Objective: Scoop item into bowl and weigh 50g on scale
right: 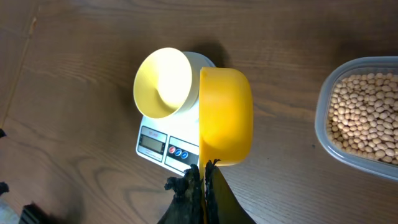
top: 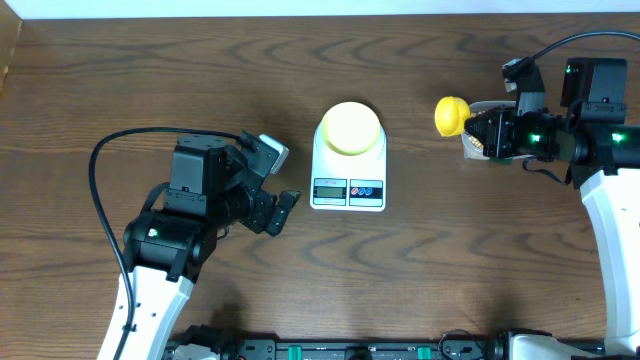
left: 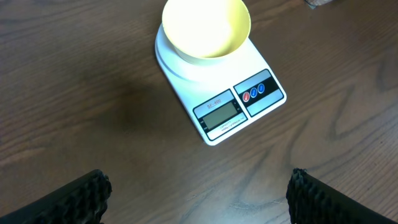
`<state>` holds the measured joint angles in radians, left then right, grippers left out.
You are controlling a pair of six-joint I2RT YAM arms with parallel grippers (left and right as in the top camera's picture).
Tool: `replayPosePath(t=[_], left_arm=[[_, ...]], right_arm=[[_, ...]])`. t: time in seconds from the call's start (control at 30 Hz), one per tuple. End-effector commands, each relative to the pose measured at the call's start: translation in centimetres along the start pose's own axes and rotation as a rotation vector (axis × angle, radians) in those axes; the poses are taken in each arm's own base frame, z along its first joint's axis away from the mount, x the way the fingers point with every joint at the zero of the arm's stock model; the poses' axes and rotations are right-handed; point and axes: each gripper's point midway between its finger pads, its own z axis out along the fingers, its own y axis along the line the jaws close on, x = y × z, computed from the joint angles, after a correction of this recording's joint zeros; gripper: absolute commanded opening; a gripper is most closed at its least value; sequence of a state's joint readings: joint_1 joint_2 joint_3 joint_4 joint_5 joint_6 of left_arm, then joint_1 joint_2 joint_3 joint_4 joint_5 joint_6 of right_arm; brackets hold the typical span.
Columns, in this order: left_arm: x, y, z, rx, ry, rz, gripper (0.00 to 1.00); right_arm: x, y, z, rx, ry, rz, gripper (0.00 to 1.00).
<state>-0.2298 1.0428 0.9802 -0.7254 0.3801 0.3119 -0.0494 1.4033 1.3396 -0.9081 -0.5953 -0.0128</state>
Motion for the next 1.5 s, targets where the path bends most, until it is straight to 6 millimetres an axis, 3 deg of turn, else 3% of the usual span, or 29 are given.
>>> replayPosePath(t=[0.0, 0.6, 0.83, 0.93, 1.23, 1.47], left_arm=[[0.0, 0.0, 0.1, 0.009, 0.000, 0.003, 0.93], [0.0, 0.0, 0.1, 0.009, 0.000, 0.003, 0.93], [0.0, 0.0, 0.1, 0.009, 0.000, 0.003, 0.93], [0.0, 0.0, 0.1, 0.009, 0.000, 0.003, 0.93], [0.0, 0.0, 0.1, 0.009, 0.000, 0.003, 0.93], [0.0, 0.0, 0.1, 0.009, 0.000, 0.003, 0.93]], right_arm=[[-0.2, 0.9, -0.3, -0.047, -0.009, -0.025, 0.01], [-1.0, 0.5, -0.6, -0.010, -0.032, -0.041, 0.01], [-4.3, -0.2, -2.6, 0.104, -0.115, -0.086, 0.01], [-5.4, -0.2, -2.7, 0.110, -0.119, -0.088, 0.01], [-9.6, -3.0, -2.2, 0.211, -0.118, 0.031, 0.01], [-10.4, -5.4, -3.2, 0.229, -0.156, 0.173, 0.01]])
